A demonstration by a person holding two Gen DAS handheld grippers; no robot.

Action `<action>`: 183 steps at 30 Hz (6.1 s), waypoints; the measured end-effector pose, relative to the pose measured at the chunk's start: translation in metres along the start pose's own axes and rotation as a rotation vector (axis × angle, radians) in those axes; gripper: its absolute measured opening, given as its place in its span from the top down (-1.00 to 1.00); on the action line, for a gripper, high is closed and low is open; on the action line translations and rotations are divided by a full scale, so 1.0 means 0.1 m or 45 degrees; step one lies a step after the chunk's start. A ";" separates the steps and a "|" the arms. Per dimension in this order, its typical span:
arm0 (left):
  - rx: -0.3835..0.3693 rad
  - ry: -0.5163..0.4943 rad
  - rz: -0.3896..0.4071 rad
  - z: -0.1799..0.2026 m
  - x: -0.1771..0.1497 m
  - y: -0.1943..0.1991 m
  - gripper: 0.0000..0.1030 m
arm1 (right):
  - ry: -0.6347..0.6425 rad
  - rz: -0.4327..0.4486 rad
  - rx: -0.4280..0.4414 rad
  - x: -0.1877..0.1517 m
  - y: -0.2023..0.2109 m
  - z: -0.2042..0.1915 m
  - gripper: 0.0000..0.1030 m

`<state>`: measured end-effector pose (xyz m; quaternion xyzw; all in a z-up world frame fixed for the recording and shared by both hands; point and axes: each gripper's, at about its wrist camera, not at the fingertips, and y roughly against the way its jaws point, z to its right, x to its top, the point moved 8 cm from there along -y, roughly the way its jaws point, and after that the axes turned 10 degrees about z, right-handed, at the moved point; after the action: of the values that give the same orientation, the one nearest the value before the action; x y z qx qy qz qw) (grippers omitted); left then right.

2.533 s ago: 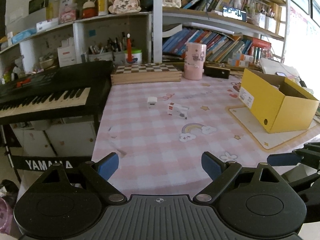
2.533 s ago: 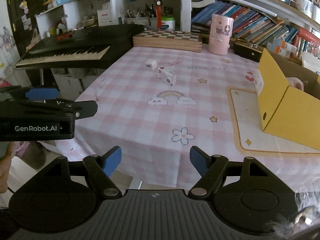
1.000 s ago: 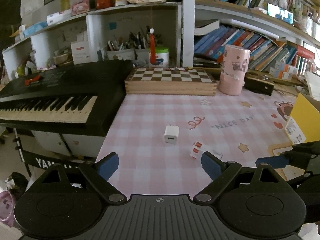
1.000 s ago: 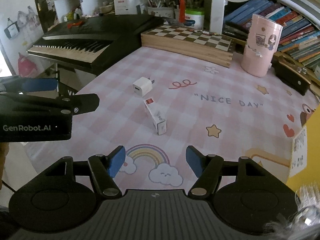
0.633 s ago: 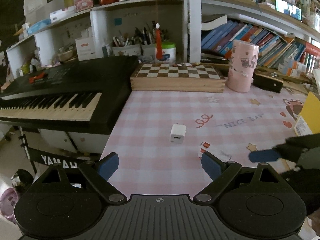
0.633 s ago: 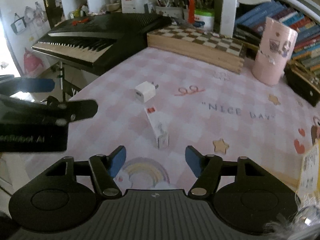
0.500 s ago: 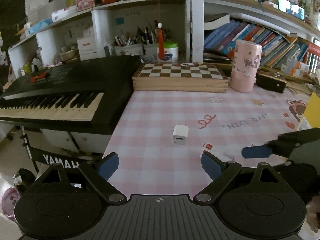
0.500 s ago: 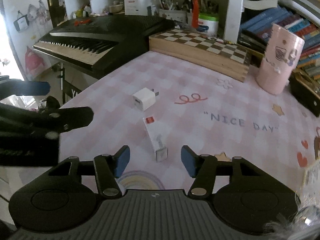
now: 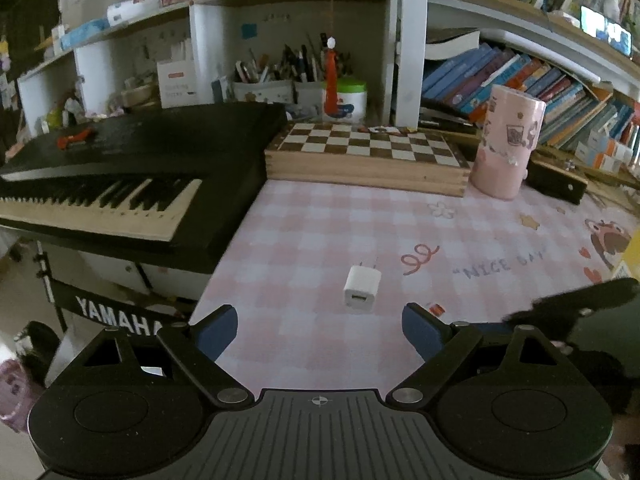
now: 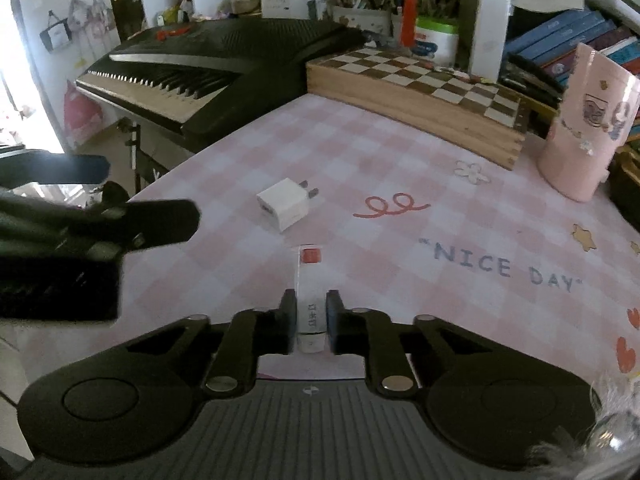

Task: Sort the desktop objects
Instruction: 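Grasp the white charger with the left gripper while the right gripper grasps the white-and-red small box, then lift the charger and small box and carry both toward the yellow box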

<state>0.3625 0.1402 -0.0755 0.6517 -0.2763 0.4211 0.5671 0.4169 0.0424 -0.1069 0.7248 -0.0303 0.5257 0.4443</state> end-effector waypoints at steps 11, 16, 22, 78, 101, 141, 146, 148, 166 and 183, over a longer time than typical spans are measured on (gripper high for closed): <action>-0.018 -0.091 -0.069 0.25 -0.03 -0.60 -0.14 | -0.155 0.008 -0.074 -0.06 0.29 0.35 0.74; -0.044 -0.084 -0.111 0.31 -0.08 -0.79 0.23 | -0.178 0.020 -0.085 -0.08 0.39 0.41 0.74; -0.089 -0.117 -0.118 0.38 -0.11 -0.84 0.49 | -0.197 0.019 -0.085 -0.11 0.44 0.42 0.74; -0.697 -0.250 0.062 0.19 -0.55 1.69 0.52 | -0.462 0.106 -0.467 -0.87 1.90 -1.14 0.74; -0.964 -0.405 0.038 0.58 -0.88 2.14 0.52 | -0.645 0.103 -0.674 -1.44 2.44 -1.36 0.74; -1.166 -0.577 -0.004 1.97 -1.08 2.37 0.52 | -0.837 0.104 -0.842 -2.09 3.29 -0.49 0.74; -1.163 -0.593 -0.011 2.18 -1.09 2.35 0.52 | -0.845 0.104 -0.832 -2.15 3.36 -0.27 0.74; -1.159 -0.596 -0.010 2.26 -1.09 2.34 0.52 | -0.844 0.102 -0.824 -2.17 3.38 -0.18 0.74; -1.105 -0.575 0.016 2.99 -1.00 2.23 0.52 | -0.803 0.107 -0.759 -2.28 3.59 0.61 0.74; -1.022 -0.526 0.113 3.36 -0.67 2.14 0.52 | -0.726 0.200 -0.693 -2.08 3.75 1.12 0.74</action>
<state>0.2292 -0.2380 -0.0252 0.4380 -0.5529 0.1657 0.6892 0.2150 -0.3472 -0.0475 0.6929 -0.3459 0.3085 0.5523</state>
